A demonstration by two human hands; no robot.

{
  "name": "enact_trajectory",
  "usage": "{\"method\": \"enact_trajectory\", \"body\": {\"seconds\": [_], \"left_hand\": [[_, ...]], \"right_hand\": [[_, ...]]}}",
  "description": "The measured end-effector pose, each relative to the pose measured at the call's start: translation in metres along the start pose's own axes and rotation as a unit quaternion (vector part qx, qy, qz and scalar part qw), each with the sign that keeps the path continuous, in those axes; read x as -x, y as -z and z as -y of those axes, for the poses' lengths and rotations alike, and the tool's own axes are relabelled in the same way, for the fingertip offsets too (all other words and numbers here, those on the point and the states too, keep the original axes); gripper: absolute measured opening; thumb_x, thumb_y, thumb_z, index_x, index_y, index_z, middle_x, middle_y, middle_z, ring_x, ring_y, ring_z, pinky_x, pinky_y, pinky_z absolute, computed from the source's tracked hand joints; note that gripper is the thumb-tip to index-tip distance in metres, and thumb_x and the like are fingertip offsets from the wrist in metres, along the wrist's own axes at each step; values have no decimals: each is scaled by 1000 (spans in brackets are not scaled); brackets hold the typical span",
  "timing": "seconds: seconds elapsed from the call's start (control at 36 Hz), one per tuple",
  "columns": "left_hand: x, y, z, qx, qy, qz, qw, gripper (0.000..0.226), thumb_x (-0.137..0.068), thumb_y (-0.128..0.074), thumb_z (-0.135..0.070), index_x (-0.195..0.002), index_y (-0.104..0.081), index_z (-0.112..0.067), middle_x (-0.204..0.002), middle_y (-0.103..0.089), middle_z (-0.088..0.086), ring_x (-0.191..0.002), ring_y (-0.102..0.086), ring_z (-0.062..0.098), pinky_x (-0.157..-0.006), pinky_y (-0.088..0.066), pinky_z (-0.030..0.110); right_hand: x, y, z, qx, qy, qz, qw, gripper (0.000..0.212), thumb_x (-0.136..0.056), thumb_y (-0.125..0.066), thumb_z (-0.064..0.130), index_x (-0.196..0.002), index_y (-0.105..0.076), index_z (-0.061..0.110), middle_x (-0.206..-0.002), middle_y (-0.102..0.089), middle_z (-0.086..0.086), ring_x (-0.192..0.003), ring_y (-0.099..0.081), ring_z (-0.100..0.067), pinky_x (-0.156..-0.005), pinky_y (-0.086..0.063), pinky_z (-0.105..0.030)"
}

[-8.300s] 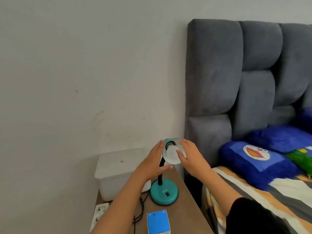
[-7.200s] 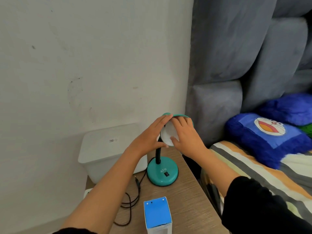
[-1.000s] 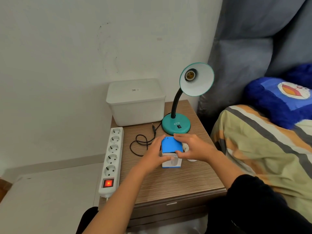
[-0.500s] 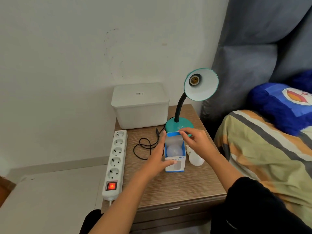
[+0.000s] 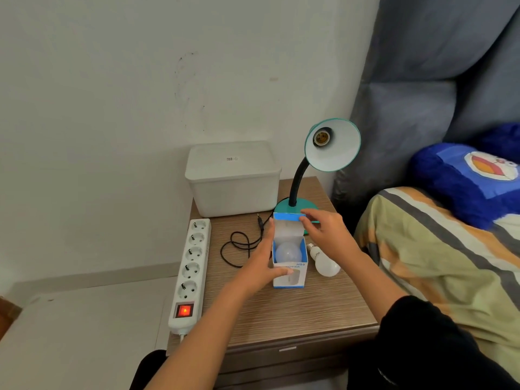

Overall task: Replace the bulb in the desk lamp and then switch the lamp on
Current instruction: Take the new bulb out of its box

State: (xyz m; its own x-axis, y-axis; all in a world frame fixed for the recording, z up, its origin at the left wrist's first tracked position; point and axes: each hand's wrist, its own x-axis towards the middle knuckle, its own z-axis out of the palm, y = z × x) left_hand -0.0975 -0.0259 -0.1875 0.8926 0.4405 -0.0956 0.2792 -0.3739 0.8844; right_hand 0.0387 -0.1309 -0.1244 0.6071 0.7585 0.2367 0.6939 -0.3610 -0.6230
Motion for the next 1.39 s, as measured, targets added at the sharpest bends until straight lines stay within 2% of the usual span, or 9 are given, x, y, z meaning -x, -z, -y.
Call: {"method": "enact_trajectory", "body": {"seconds": [0.31, 0.42, 0.56, 0.69, 0.86, 1.11, 1.19, 1.25, 1.39], "left_hand": [[-5, 1, 2, -3, 16, 6, 1000, 116, -74, -77, -28, -140, 15, -51, -150, -29, -9, -130, -41, 10, -101, -47, 43], [-6, 1, 1, -1, 17, 7, 1000, 116, -74, -77, -27, -142, 15, -47, -151, -26, -9, -129, -41, 10, -101, -47, 40], [-9, 2, 4, 6, 24, 21, 999, 115, -75, -76, -25, -143, 14, -42, -155, -18, -8, -135, -35, 11, -104, -44, 37], [-11, 5, 3, 22, 29, 45, 998, 115, -77, -75, -16, -146, 15, -32, -153, -27, -4, -125, -40, 2, -103, -41, 27], [-10, 4, 4, 28, 26, 44, 998, 112, -78, -73, -14, -146, 14, -31, -152, -27, -6, -121, -38, -2, -96, -40, 19], [-10, 2, 4, 3, 29, 32, 999, 116, -75, -77, -23, -146, 14, -36, -154, -25, -6, -133, -35, 7, -107, -40, 32], [-9, 2, 5, -3, 35, 27, 999, 116, -74, -77, -26, -145, 14, -36, -154, -25, -6, -135, -35, 9, -109, -39, 36], [-9, 2, 5, -5, 39, 23, 999, 116, -73, -77, -30, -145, 13, -38, -155, -24, -6, -135, -35, 11, -108, -40, 39], [-9, 2, 3, -14, 39, 12, 999, 114, -75, -76, -31, -146, 13, -34, -157, -16, -6, -140, -28, 12, -108, -37, 33]], "right_hand": [[32, -9, -4, 9, 98, -104, 990, 26, -87, -60, 10, -112, -65, 6, -107, -70, -8, -96, -66, -18, -83, -51, -24], [26, -13, -2, 33, 90, 9, 995, 24, -88, -59, 13, -110, -66, 8, -106, -70, -6, -94, -65, -12, -83, -47, -14], [11, -25, 4, 96, 57, 145, 983, 29, -88, -58, 21, -114, -62, 10, -118, -60, -4, -105, -56, -15, -92, -48, -26], [-6, -32, 20, 132, -18, 216, 967, 43, -77, -67, 28, -115, -60, 9, -105, -55, -7, -94, -54, -19, -73, -45, -26], [-12, -35, 26, 166, -73, 266, 947, 31, -76, -67, 27, -101, -64, 8, -90, -62, -9, -79, -57, -20, -54, -39, -21], [-14, -32, 36, 171, -96, 247, 949, 22, -70, -68, 20, -59, -52, 12, -59, -46, -2, -56, -44, -14, -48, -34, -20], [-13, -28, 39, 169, -97, 239, 951, 14, -69, -69, 20, -75, -63, 8, -75, -58, -8, -68, -57, -17, -57, -48, -23], [-13, -21, 38, 147, -89, 215, 961, 30, -68, -71, 21, -95, -69, 9, -95, -65, -9, -86, -63, -20, -70, -57, -29], [-8, -4, 38, 113, -36, 208, 971, 36, -81, -62, 21, -116, -63, 14, -120, -60, -4, -107, -55, -18, -88, -50, -30]]}}
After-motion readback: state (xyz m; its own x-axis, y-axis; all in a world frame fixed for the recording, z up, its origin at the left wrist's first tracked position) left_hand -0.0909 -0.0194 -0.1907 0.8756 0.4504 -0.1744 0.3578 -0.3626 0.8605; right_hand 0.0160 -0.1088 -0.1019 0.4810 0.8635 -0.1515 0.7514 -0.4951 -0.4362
